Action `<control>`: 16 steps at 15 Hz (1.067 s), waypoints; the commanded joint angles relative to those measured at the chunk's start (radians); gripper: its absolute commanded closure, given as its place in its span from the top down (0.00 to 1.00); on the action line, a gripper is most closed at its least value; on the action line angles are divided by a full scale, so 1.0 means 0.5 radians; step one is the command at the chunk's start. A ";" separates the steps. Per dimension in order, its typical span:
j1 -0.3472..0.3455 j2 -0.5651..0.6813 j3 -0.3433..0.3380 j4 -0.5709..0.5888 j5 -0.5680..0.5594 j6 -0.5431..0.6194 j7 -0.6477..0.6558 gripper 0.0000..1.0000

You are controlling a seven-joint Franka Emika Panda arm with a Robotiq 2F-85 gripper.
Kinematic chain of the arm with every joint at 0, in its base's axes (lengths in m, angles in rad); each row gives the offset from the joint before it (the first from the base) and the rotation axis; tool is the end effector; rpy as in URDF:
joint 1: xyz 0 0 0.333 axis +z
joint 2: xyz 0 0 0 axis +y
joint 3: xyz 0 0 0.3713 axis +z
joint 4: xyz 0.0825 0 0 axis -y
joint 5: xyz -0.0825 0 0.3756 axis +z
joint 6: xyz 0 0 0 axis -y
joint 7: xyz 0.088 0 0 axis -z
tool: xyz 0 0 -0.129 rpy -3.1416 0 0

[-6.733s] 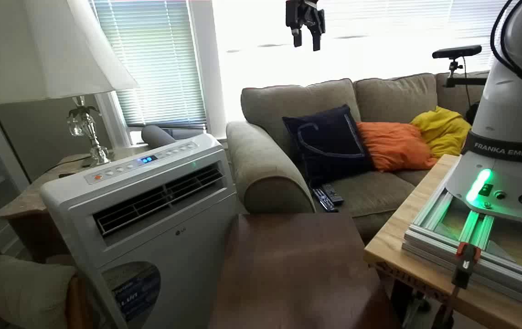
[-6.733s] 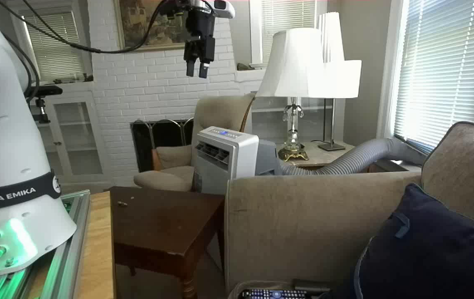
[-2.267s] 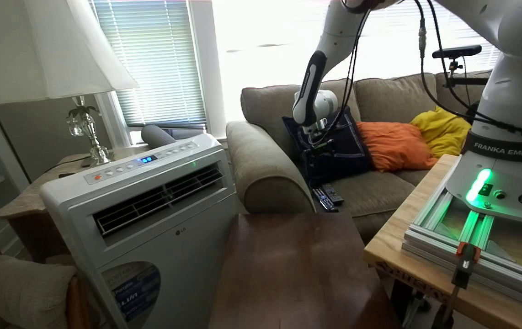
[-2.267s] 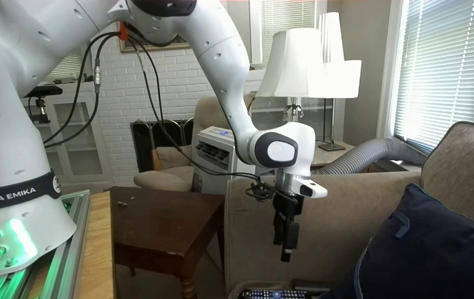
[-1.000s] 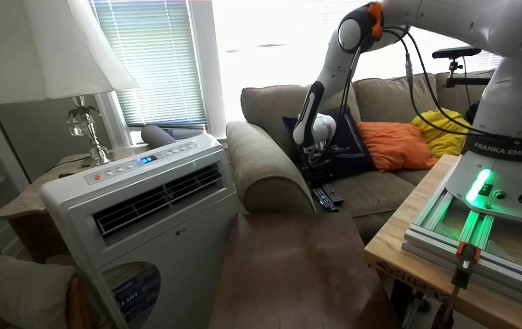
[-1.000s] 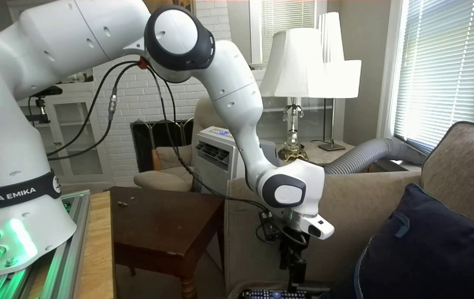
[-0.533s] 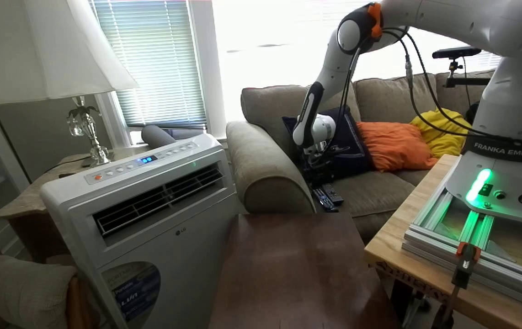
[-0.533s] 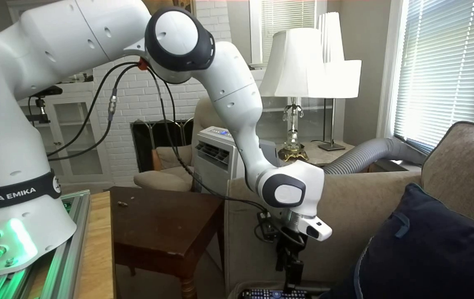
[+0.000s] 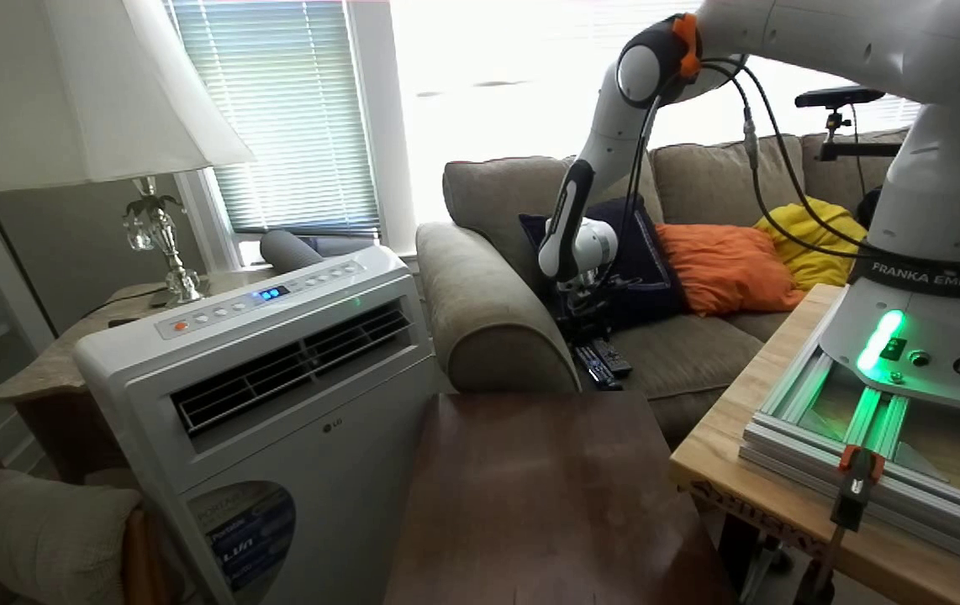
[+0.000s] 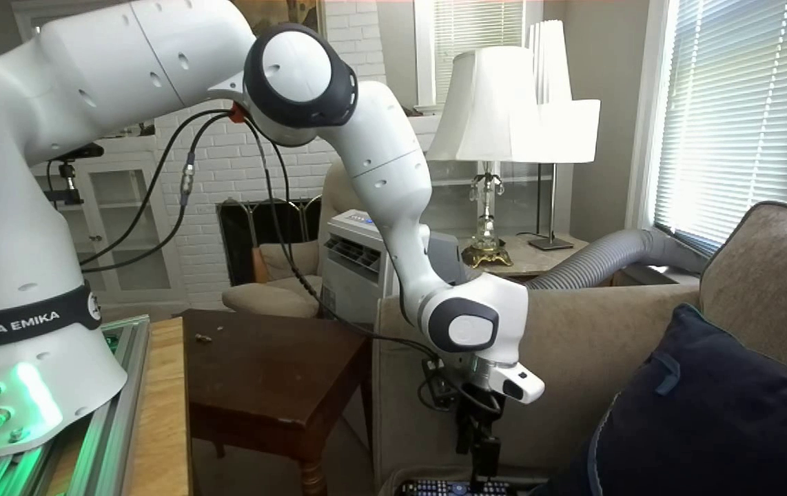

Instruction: Put the two remotes on the table

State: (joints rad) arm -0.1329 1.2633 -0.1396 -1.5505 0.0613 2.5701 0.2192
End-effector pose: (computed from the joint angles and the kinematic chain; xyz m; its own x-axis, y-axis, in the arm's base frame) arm 0.6135 -0.1682 -0.1030 0.8678 -0.4549 -0.2001 -0.4291 -0.8890 0.1600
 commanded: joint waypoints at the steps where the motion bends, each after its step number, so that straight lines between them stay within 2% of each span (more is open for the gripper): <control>1: 0.004 0.104 -0.004 0.063 0.015 0.132 -0.028 1.00; 10: -0.062 0.198 0.069 0.094 0.061 0.326 -0.053 1.00; 16: -0.109 0.219 0.118 0.110 0.095 0.372 -0.063 1.00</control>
State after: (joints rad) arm -0.1637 1.3391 -0.1056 -1.5368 0.0760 2.7320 0.2182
